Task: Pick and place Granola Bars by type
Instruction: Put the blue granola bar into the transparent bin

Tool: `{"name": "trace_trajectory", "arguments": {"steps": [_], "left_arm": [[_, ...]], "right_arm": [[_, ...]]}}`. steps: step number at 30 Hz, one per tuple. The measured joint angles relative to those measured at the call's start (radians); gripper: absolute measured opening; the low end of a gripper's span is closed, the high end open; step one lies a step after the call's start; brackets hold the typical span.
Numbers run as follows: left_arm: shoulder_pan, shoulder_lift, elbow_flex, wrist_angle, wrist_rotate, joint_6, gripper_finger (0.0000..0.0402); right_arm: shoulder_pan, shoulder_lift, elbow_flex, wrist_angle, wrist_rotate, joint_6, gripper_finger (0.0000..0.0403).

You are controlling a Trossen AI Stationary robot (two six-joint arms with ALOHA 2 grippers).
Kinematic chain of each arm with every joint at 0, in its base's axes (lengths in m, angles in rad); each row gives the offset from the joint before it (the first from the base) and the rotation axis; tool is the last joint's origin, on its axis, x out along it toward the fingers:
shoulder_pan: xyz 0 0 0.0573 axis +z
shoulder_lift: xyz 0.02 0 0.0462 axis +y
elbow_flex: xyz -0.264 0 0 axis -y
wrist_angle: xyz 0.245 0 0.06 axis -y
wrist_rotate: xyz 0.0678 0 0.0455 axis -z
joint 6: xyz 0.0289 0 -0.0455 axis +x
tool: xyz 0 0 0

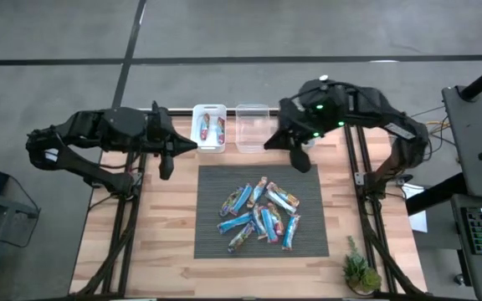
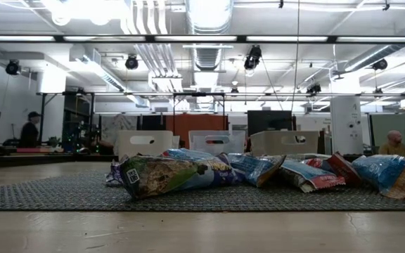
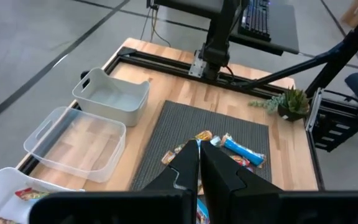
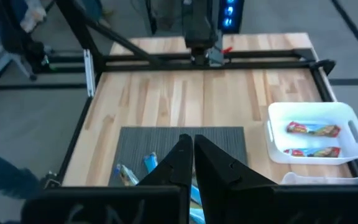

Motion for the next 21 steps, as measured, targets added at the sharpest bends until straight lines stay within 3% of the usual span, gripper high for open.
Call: {"name": "trace_trajectory", "arguments": {"steps": [8, 13, 21], "left_arm": [[0.000, -0.015, 0.001, 0.022, 0.008, 0.006, 0.0000], [0.000, -0.022, 0.001, 0.038, 0.023, 0.006, 0.0000], [0.000, -0.023, 0.001, 0.061, 0.027, 0.007, 0.0000]], "right_arm": [[-0.001, -0.117, 0.000, -0.033, 0.010, 0.045, 0.0008], [0.007, -0.182, -0.015, -0.072, 0.106, 0.062, 0.0008], [0.026, -0.297, -0.209, 0.001, 0.136, 0.093, 0.0008]]}}
